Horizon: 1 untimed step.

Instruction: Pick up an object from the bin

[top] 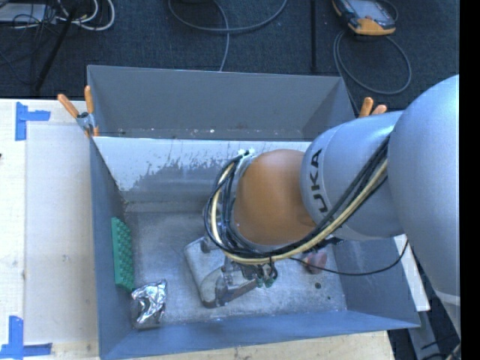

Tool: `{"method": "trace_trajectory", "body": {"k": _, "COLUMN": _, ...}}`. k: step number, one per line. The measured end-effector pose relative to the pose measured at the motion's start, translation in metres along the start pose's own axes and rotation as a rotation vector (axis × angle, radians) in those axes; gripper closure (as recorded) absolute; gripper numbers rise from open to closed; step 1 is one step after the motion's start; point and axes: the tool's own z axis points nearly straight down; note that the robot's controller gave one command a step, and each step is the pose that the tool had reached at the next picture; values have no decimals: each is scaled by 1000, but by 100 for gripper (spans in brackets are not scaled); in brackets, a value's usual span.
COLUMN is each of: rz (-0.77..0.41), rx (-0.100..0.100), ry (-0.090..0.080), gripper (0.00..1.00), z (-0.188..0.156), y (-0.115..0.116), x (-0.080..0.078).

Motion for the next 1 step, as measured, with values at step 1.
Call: {"method": "trace_trajectory", "body": {"k": 1, "rz": 3, "rx": -3, "ry": -7, "gripper": 100, "z": 0, "y": 1, "x": -2}}
